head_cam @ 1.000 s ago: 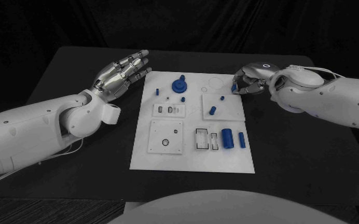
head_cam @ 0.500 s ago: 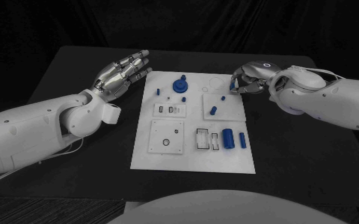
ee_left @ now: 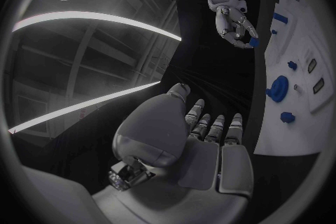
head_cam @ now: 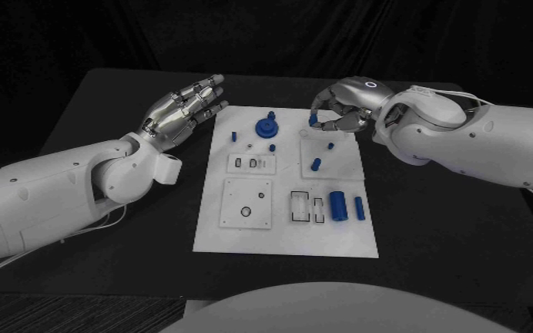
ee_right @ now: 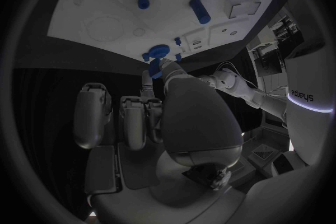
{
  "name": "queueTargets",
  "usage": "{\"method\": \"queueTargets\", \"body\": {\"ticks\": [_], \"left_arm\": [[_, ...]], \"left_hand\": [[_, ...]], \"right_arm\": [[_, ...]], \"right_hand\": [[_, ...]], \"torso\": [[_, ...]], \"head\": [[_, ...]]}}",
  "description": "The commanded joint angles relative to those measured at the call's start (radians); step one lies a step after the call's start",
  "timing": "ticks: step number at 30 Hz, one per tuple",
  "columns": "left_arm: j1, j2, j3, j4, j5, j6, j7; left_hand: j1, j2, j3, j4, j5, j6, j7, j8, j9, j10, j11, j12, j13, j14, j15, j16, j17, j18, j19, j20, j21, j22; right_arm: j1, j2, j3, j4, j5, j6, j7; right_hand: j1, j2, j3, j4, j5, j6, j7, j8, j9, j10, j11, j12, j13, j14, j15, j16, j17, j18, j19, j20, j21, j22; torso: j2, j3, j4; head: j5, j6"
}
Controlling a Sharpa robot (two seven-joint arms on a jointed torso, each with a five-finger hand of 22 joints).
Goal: Assemble the parts on the task board
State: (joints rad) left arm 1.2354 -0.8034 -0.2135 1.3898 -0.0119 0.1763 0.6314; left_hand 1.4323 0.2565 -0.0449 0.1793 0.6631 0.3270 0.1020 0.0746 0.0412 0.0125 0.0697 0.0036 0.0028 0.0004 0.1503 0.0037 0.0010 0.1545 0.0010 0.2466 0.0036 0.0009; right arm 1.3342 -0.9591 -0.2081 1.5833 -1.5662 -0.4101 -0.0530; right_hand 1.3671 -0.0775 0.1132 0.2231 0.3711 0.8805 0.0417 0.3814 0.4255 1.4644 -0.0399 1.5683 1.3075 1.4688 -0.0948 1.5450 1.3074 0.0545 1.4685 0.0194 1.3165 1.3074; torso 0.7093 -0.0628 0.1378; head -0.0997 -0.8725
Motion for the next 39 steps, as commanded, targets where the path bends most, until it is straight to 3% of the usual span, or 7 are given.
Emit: {"method": "queueTargets", "body": {"ticks": [1,8,11,18,27,35,39], "left_arm": [[-0.001,0.005,0.001,0.000,0.001,0.010,0.010],[-0.001,0.006,0.001,-0.002,0.001,0.011,0.008],[-0.001,0.006,0.001,-0.001,0.001,0.011,0.008],[-0.001,0.006,0.001,-0.002,0.001,0.013,0.008],[-0.002,0.010,0.001,-0.003,0.001,0.016,0.008],[-0.003,0.009,0.001,-0.002,0.001,0.017,0.007],[-0.004,0.010,0.001,-0.003,0.001,0.018,0.007]], "left_hand": [[-0.004,0.002,0.005,-0.001,0.002,-0.002,0.005,0.005,0.001,-0.003,0.006,0.000,0.001,0.000,0.008,-0.004,-0.001,0.012,-0.001,0.006,-0.004,-0.001],[-0.004,0.002,0.005,-0.001,0.002,-0.002,0.005,0.005,0.001,-0.003,0.006,0.000,0.001,0.000,0.008,-0.004,-0.001,0.012,-0.001,0.006,-0.004,-0.001],[-0.004,0.002,0.005,-0.001,0.002,-0.002,0.005,0.005,0.001,-0.003,0.006,0.000,0.001,0.000,0.008,-0.004,-0.001,0.012,-0.001,0.006,-0.004,-0.001],[-0.004,0.002,0.005,-0.001,0.002,-0.002,0.005,0.005,0.001,-0.003,0.006,0.000,0.001,0.000,0.008,-0.004,-0.001,0.012,-0.001,0.006,-0.004,-0.001],[-0.007,0.000,0.008,-0.002,0.002,-0.003,0.005,0.005,0.001,-0.003,0.006,0.000,0.001,0.000,0.008,-0.004,-0.001,0.012,-0.001,0.006,-0.004,-0.001],[-0.007,0.000,0.008,-0.002,0.002,-0.003,0.005,0.005,0.001,-0.003,0.006,0.000,0.001,0.000,0.008,-0.004,-0.001,0.012,-0.001,0.006,-0.004,-0.001],[-0.007,0.000,0.008,-0.002,0.002,-0.003,0.005,0.005,0.001,-0.003,0.006,0.000,0.001,0.000,0.008,-0.004,-0.001,0.012,-0.001,0.006,-0.004,-0.001]], "right_arm": [[-0.001,0.026,0.000,0.014,-0.003,0.050,-0.039],[-0.025,0.092,0.000,0.012,-0.003,0.114,-0.060],[-0.038,0.122,0.000,0.001,-0.003,0.128,-0.063],[-0.056,0.173,0.000,-0.024,-0.003,0.139,-0.065],[-0.062,0.195,0.000,-0.025,-0.003,0.144,-0.073],[-0.063,0.206,0.000,-0.029,-0.003,0.157,-0.088],[-0.063,0.213,0.000,-0.035,-0.013,0.161,-0.095]], "right_hand": [[-0.002,0.007,-0.002,-0.006,0.003,-0.005,0.006,0.003,0.000,0.106,-0.002,0.002,0.263,0.093,-0.005,-0.007,0.224,0.004,-0.004,-0.006,-0.007,0.186],[-0.001,0.011,0.001,-0.010,0.006,0.001,0.009,0.008,0.004,0.106,0.001,0.002,0.263,0.092,-0.002,-0.011,0.220,0.006,-0.008,-0.005,-0.017,0.183],[0.002,0.013,0.003,-0.013,0.009,0.003,0.011,0.010,0.005,0.106,0.003,0.002,0.263,0.091,-0.001,-0.013,0.217,0.007,-0.010,-0.004,-0.023,0.181],[0.005,0.013,0.005,-0.018,0.013,0.004,0.013,0.011,0.007,0.106,0.005,0.002,0.263,0.090,0.000,-0.016,0.214,0.009,-0.013,-0.003,-0.031,0.179],[0.006,0.014,0.006,-0.021,0.016,0.005,0.015,0.012,0.008,0.106,0.006,0.002,0.263,0.090,0.001,-0.017,0.214,0.009,-0.013,-0.002,-0.033,0.178],[0.006,0.014,0.006,-0.022,0.016,0.005,0.015,0.012,0.008,0.106,0.007,0.002,0.263,0.090,0.002,-0.018,0.211,0.010,-0.016,-0.002,-0.040,0.176],[0.007,0.013,0.006,-0.023,0.017,0.005,0.016,0.012,0.008,0.106,0.007,0.002,0.263,0.089,0.002,-0.021,0.208,0.011,-0.018,-0.002,-0.045,0.175]], "torso": [[0.000,0.0000,0.0013],[-0.001,-0.0007,0.0029],[-0.002,-0.0017,0.0068],[0.000,0.0004,0.0041],[0.001,0.0020,0.0043],[0.001,-0.0002,0.0000],[0.000,0.0004,0.0008]], "head": [[0.005,0.000],[0.010,0.000],[0.011,0.000],[0.017,0.000],[0.016,0.000],[0.018,0.000],[0.017,0.000]]}}
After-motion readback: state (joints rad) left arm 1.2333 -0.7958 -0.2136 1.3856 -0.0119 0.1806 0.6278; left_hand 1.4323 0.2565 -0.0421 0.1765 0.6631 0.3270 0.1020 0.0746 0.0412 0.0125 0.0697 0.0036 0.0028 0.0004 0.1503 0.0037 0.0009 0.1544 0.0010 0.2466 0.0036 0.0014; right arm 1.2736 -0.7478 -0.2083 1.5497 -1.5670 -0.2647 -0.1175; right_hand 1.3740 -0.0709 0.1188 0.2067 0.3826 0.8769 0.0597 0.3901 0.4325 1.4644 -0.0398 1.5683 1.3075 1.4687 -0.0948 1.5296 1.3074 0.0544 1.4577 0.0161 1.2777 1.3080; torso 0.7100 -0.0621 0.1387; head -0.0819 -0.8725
